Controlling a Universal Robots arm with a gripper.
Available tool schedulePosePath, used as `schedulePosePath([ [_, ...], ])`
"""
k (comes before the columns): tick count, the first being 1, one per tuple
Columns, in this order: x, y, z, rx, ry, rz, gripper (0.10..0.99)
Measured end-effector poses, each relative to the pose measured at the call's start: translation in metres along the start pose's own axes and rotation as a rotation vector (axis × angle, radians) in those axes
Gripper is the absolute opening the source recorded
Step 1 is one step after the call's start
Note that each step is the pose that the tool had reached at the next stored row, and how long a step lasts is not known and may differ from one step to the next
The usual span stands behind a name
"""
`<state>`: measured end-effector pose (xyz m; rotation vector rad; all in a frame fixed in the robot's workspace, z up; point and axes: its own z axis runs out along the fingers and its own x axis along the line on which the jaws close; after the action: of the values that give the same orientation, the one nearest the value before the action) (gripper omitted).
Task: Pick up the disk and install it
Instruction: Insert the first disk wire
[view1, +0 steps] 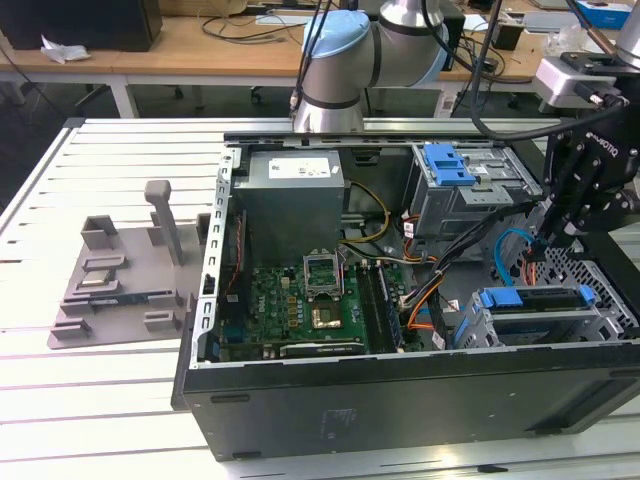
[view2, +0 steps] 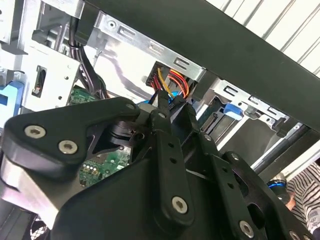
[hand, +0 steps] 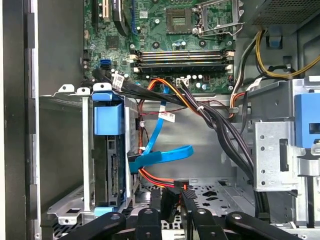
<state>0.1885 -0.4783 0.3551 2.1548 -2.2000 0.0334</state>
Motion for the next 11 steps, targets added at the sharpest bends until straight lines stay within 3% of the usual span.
schedulePosePath([
  [5,0.0,0.0,0.0,0.0,0.0029,0.0,0.29],
  [6,0.0,0.0,0.0,0.0,0.0038,0.0,0.169],
  [11,0.0,0.0,0.0,0.0,0.0067,0.0,0.169],
])
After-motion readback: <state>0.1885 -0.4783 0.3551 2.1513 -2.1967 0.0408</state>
